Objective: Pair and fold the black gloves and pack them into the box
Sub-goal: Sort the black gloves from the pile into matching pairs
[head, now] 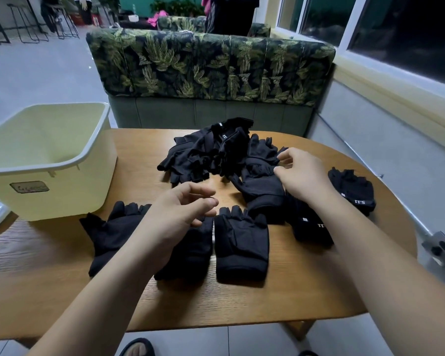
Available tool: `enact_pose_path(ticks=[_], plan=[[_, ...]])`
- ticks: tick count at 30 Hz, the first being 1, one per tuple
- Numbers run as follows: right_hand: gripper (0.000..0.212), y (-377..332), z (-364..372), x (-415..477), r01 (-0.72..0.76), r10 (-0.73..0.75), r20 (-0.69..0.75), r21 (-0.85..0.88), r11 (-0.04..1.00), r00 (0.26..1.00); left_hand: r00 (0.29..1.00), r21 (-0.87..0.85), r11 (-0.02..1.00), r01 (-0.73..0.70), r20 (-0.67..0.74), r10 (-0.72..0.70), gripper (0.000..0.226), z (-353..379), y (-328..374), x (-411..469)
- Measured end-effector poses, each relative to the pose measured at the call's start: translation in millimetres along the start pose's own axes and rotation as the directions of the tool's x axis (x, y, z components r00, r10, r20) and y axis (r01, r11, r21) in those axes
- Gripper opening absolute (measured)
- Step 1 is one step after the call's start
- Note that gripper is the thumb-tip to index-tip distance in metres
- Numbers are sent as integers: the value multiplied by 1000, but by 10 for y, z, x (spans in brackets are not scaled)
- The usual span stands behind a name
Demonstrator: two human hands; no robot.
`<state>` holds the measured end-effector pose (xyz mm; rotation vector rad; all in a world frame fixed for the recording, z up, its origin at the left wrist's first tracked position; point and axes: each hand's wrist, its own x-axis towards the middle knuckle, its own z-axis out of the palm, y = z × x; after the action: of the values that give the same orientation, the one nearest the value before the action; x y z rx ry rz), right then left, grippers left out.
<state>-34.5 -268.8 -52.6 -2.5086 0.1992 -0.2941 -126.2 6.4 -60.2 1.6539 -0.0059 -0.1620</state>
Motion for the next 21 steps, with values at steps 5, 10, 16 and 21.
enact_pose_path(ticks=[5,10,16,21], plan=[[23,83,120,314,35,-34,13,-120,992,999,1000,-1,1000,4,-6,-4,16,20,-6,7],[18,106,211,602,60,-56,26,-221,973,998,1000,-49,999,4,-22,-5,16,4,2,25],[22,37,326,760,70,-44,114,-235,969,992,999,-76,997,5,-43,-8,15,-7,-2,47],[48,-27,389,799,104,-38,239,-269,957,970,999,-105,995,0,-53,-6,14,-37,-23,61]])
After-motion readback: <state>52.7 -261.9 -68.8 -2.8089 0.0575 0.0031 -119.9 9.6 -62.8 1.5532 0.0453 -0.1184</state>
